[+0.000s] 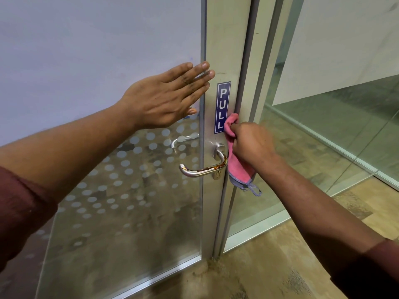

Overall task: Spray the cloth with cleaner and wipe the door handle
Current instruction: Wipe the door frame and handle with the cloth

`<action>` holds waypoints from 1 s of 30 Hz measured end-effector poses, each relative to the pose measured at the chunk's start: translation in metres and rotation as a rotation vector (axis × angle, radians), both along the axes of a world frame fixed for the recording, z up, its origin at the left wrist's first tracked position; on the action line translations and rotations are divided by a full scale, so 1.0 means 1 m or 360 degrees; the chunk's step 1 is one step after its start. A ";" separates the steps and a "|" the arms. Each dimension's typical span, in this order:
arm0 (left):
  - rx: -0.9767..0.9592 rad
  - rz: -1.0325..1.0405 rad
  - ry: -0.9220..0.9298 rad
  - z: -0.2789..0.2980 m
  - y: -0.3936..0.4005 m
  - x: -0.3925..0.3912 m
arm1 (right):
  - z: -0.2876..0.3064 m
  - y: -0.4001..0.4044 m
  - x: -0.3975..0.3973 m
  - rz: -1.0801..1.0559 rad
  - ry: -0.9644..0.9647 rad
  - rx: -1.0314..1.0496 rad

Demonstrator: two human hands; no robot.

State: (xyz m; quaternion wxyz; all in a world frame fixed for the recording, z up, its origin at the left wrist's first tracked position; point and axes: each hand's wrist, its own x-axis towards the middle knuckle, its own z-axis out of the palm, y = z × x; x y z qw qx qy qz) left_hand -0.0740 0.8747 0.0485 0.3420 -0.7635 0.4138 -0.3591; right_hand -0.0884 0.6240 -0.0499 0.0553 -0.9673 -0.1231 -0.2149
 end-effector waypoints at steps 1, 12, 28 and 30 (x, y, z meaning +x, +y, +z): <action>-0.0005 -0.0003 0.0010 0.000 0.000 0.000 | 0.000 0.001 0.000 -0.0013 0.0010 -0.0008; -0.0039 -0.0033 0.0044 -0.001 0.001 0.002 | 0.013 -0.010 -0.006 0.0055 0.0410 -0.0087; -0.0007 -0.0010 0.0013 0.001 0.000 0.000 | 0.012 -0.006 -0.002 -0.0009 0.0243 -0.0026; 0.0017 0.0003 -0.0005 0.000 0.001 0.000 | 0.002 -0.011 -0.002 0.0045 0.0392 -0.0131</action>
